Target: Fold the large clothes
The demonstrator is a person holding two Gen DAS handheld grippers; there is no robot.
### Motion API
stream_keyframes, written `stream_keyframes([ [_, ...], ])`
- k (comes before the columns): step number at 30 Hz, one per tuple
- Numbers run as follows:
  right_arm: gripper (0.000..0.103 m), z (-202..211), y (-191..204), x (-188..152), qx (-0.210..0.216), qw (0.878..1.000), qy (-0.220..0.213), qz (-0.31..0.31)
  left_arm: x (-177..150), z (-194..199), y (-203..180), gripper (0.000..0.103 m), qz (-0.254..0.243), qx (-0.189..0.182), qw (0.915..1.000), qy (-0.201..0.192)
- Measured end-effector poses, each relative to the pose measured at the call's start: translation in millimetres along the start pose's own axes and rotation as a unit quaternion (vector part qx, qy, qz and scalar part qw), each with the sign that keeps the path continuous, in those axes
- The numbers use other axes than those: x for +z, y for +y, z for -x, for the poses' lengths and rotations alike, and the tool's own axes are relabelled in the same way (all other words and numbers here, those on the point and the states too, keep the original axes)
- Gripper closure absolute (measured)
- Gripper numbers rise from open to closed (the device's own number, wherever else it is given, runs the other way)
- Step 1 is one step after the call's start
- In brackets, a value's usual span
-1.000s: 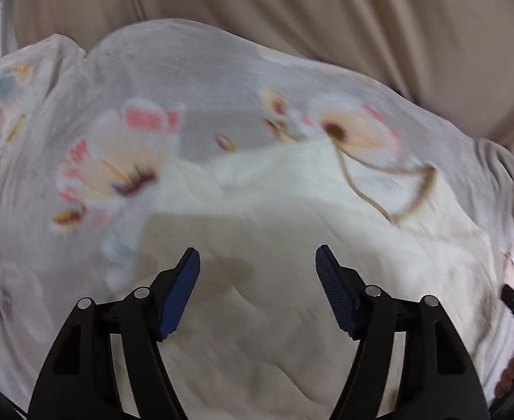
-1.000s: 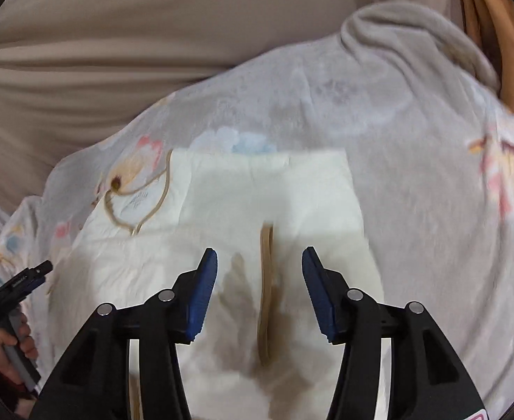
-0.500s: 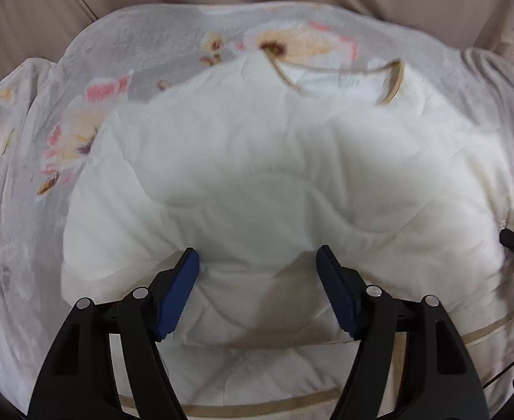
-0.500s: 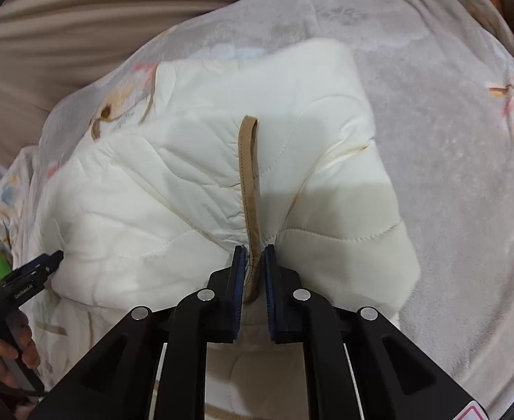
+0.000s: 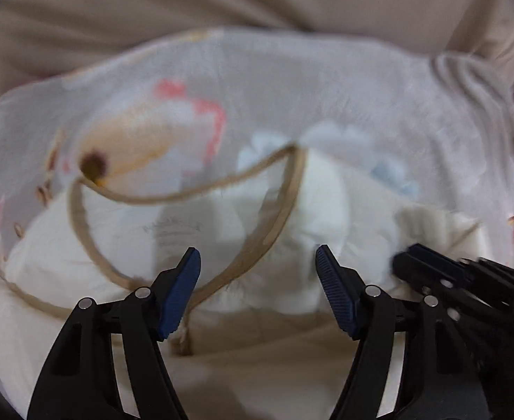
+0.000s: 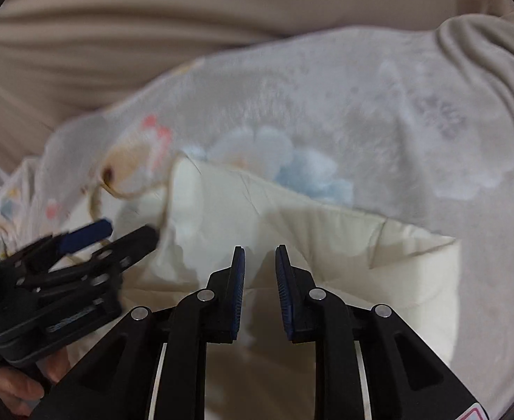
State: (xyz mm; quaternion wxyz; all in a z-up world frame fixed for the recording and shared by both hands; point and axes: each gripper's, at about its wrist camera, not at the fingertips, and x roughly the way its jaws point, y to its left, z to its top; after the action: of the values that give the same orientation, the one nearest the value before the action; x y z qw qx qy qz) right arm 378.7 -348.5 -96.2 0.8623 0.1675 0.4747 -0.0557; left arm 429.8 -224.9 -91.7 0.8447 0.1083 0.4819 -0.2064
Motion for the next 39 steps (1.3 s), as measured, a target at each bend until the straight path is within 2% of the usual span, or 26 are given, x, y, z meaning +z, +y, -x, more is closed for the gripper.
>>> stream_keyframes([
  [1, 0.101, -5, -12, -3, -0.005, 1.0, 0.003, 0.003, -2, -14, 4, 0.038, 0.015, 0.001, 0.9998, 0.013],
  [2, 0.103, -3, -26, -4, -0.006, 1.0, -0.002, -0.008, -4, -15, 9, 0.037, 0.026, -0.004, 0.9997, 0.001],
  [4, 0.103, 7, -57, -6, -0.024, 0.998, -0.018, -0.052, -3, -14, 12, 0.037, 0.027, 0.014, 0.9995, -0.009],
  [6, 0.103, 19, -73, -7, -0.021, 0.996, -0.026, -0.084, -1, -9, 15, 0.037, 0.034, 0.031, 0.9988, -0.016],
  [7, 0.103, 27, -69, -6, -0.042, 0.995, -0.035, -0.08, 0, -7, 14, 0.037, 0.036, 0.034, 0.9986, -0.019],
  [9, 0.092, 34, -52, -3, -0.025, 0.997, -0.046, -0.054, 1, -10, 11, 0.037, 0.03, 0.041, 0.9986, -0.014],
  [10, 0.091, 32, -44, -3, -0.021, 0.998, -0.048, -0.033, 1, -13, 9, 0.036, 0.026, 0.047, 0.9985, -0.011],
  [12, 0.099, 10, -39, -5, -0.062, 0.998, -0.01, 0.002, 2, -14, 9, 0.034, 0.027, 0.053, 0.9982, -0.009],
  [14, 0.103, 16, -54, -8, -0.048, 0.998, -0.011, -0.027, 3, -7, 17, 0.035, 0.039, 0.055, 0.9977, -0.003],
  [15, 0.103, 31, -60, -8, -0.068, 0.996, -0.027, -0.043, 2, 3, 24, 0.037, 0.046, 0.057, 0.9972, -0.011],
  [17, 0.092, 67, -65, -12, -0.07, 0.994, -0.063, -0.051, -3, 31, 42, 0.036, 0.058, 0.039, 0.9969, -0.036],
  [20, 0.088, 118, -64, -32, -0.028, 0.994, -0.092, -0.058, -29, 79, 75, 0.034, 0.066, 0.031, 0.9952, -0.064],
  [24, 0.082, 152, -34, -86, 0.029, 0.995, -0.087, -0.042, -82, 128, 118, 0.029, 0.101, 0.032, 0.9916, -0.075],
  [26, 0.082, 152, -15, -106, 0.065, 0.994, -0.071, -0.048, -117, 135, 135, 0.029, 0.113, 0.05, 0.9908, -0.055],
  [28, 0.083, 135, 6, -121, 0.081, 0.996, -0.038, -0.031, -147, 133, 151, 0.029, 0.12, 0.081, 0.9891, -0.024],
  [30, 0.09, 114, 8, -133, 0.033, 0.999, -0.009, -0.008, -169, 128, 164, 0.029, 0.126, 0.105, 0.9865, -0.004],
  [31, 0.097, 108, -1, -135, 0.018, 1.0, -0.004, -0.015, -179, 123, 171, 0.027, 0.128, 0.114, 0.9852, 0.006],
  [32, 0.103, 109, -14, -140, 0.021, 0.999, -0.001, -0.038, -187, 120, 179, 0.027, 0.134, 0.113, 0.9844, 0.01],
  [33, 0.103, 115, -24, -143, 0.02, 0.998, -0.002, -0.058, -192, 123, 184, 0.027, 0.141, 0.11, 0.9839, 0.008],
  [34, 0.103, 130, -34, -146, -0.029, 0.997, -0.013, -0.068, -193, 127, 187, 0.027, 0.14, 0.113, 0.9836, 0.006],
  [35, 0.099, 146, -39, -150, -0.044, 0.996, -0.027, -0.073, -194, 131, 187, 0.027, 0.137, 0.119, 0.9834, 0.007],
  [37, 0.09, 184, -52, -163, -0.043, 0.993, -0.051, -0.095, -198, 148, 187, 0.028, 0.133, 0.121, 0.9836, 0.005],
  [39, 0.09, 216, -59, -180, -0.041, 0.992, -0.062, -0.103, -210, 167, 190, 0.028, 0.135, 0.115, 0.9841, 0.003],
])
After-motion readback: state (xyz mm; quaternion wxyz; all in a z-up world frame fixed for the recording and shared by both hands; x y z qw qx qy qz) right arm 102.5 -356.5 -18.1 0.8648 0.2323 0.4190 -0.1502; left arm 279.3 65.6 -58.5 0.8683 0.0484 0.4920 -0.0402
